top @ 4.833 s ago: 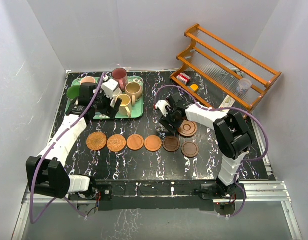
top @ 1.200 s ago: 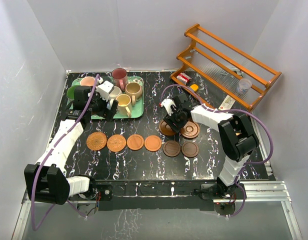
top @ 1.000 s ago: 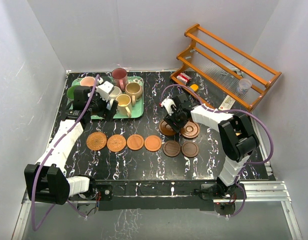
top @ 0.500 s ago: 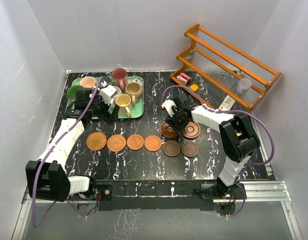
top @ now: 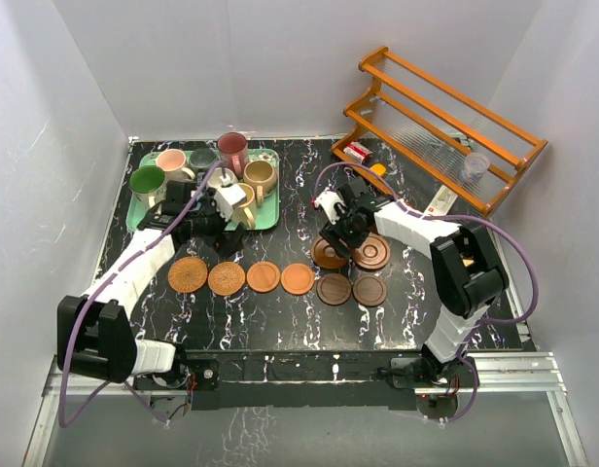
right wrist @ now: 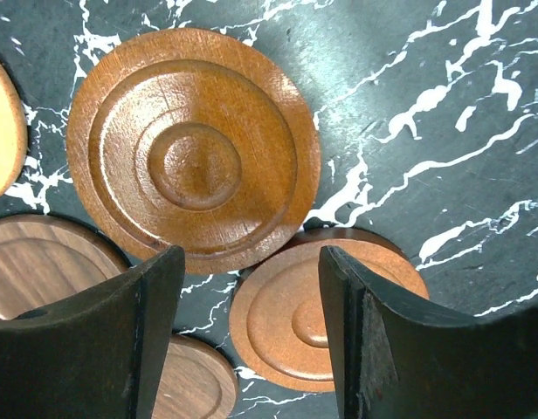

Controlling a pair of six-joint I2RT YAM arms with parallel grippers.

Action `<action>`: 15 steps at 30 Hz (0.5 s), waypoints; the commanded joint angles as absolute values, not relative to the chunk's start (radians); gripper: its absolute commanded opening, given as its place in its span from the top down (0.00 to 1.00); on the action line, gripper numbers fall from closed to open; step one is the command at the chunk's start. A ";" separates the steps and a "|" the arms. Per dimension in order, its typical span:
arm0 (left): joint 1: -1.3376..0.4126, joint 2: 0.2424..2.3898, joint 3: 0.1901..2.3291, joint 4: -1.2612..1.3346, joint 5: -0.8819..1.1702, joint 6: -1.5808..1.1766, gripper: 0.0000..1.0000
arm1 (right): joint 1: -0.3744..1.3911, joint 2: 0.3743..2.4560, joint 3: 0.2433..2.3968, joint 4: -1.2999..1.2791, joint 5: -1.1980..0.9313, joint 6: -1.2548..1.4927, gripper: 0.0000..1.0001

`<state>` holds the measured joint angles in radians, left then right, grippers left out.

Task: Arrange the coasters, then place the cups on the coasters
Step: Move the coaster to the center of the board.

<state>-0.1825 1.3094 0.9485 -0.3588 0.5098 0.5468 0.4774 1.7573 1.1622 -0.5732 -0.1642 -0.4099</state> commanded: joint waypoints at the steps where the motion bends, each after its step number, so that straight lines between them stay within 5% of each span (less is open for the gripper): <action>1: -0.277 1.343 0.924 -0.332 0.522 0.609 0.02 | 0.439 1.659 1.176 -0.528 -0.210 -0.393 0.38; 15: -0.489 1.620 1.028 -0.230 0.477 0.592 0.11 | 0.185 1.523 1.120 -0.522 -0.384 -0.365 0.37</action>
